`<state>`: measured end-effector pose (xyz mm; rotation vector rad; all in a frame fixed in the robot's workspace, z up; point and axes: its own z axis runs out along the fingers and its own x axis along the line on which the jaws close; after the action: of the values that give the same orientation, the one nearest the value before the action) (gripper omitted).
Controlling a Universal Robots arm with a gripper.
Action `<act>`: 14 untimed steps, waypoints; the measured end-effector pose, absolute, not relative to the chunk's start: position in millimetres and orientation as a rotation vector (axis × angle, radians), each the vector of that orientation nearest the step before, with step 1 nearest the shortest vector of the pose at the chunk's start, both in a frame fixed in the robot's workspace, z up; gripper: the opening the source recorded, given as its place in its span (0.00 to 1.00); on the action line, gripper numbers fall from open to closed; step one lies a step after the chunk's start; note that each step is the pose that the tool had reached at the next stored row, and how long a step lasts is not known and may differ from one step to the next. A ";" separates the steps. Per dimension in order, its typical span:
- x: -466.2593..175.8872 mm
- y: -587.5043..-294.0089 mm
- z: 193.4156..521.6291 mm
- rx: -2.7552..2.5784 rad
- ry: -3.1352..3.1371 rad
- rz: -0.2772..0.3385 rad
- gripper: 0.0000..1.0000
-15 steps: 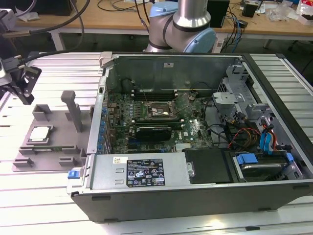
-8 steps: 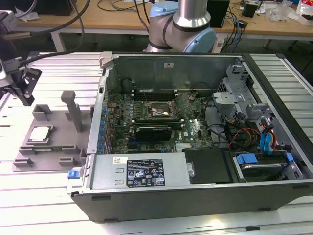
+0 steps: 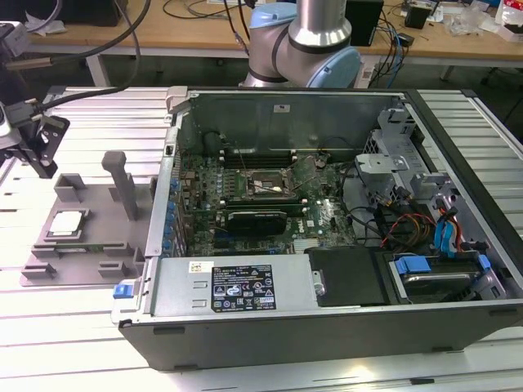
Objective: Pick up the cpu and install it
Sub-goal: 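Pick up the cpu and move it towards the insertion slot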
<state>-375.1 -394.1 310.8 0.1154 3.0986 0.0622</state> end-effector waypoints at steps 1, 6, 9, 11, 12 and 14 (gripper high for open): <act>-375.3 -394.0 310.5 0.115 3.099 0.062 0.11; -376.4 -394.1 308.6 0.115 3.099 0.058 0.11; -377.2 -394.1 307.5 0.115 3.099 0.054 0.11; -377.5 -394.0 306.7 0.115 3.099 0.054 0.11; -377.7 -394.0 306.0 0.115 3.098 0.054 0.11; -378.4 -394.1 302.1 0.115 3.099 0.054 0.11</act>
<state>-378.4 -394.1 302.1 0.1152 3.0986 0.0542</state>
